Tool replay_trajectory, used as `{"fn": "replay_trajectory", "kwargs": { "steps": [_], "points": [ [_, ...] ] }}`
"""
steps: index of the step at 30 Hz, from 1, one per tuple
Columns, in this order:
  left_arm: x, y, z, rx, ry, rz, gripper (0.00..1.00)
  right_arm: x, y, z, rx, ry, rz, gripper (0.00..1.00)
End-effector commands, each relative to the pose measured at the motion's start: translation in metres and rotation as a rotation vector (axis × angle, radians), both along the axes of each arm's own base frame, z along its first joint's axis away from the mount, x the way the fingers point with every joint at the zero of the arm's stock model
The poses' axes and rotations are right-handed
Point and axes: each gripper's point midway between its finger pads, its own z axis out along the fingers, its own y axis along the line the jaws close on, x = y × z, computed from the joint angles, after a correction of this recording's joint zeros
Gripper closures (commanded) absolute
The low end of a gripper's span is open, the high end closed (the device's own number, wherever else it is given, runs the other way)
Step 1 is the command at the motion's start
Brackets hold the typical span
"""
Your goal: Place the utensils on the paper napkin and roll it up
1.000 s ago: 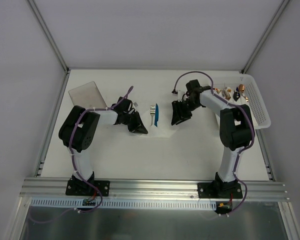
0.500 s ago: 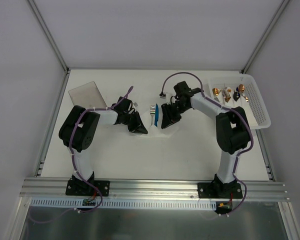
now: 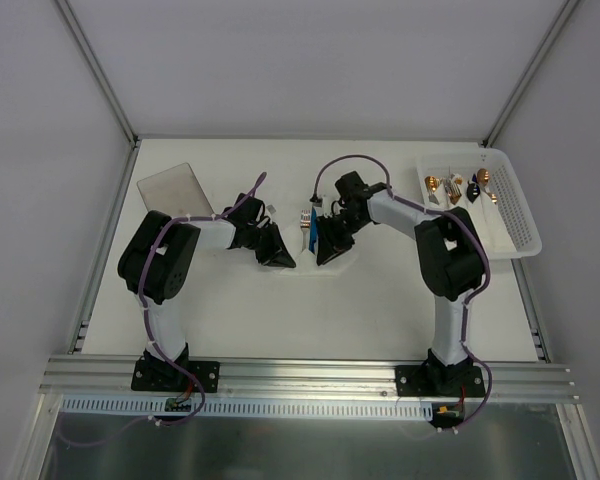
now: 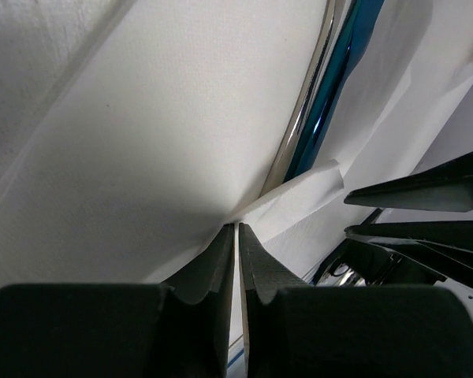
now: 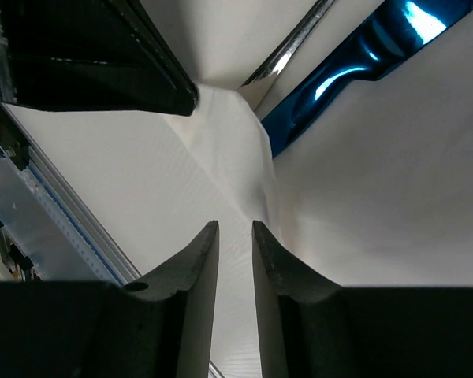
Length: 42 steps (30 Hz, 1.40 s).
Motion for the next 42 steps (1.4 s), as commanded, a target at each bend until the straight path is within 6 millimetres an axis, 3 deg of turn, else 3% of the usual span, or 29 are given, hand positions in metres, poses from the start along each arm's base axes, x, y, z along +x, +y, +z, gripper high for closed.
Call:
{"fn": "replay_trajectory", "kwargs": {
  "steps": [1,11,17,22,27,32,42],
  "points": [
    [-0.002,0.002,-0.011,0.046,0.027,0.013,0.93,0.007,0.007,0.0,-0.005,-0.029,-0.003,0.74],
    [-0.003,0.002,-0.012,0.048,0.032,0.015,0.93,0.011,-0.001,-0.026,-0.1,-0.022,-0.041,0.76],
    [-0.003,0.002,-0.012,0.048,0.034,0.016,0.93,0.014,-0.005,-0.025,-0.134,-0.045,-0.041,0.78],
    [-0.003,0.002,-0.011,0.048,0.037,0.017,0.93,0.016,0.0,-0.002,-0.08,-0.07,-0.04,0.76],
    [-0.003,0.002,-0.012,0.049,0.036,0.018,0.93,0.025,-0.003,0.039,0.0,-0.117,-0.07,0.63],
    [-0.003,0.002,-0.011,0.049,0.034,0.017,0.93,0.037,-0.036,0.04,-0.048,-0.109,-0.124,0.56],
    [-0.001,0.001,-0.011,0.049,0.034,0.017,0.93,0.053,-0.088,0.003,-0.202,-0.072,-0.233,0.47]
  ]
}}
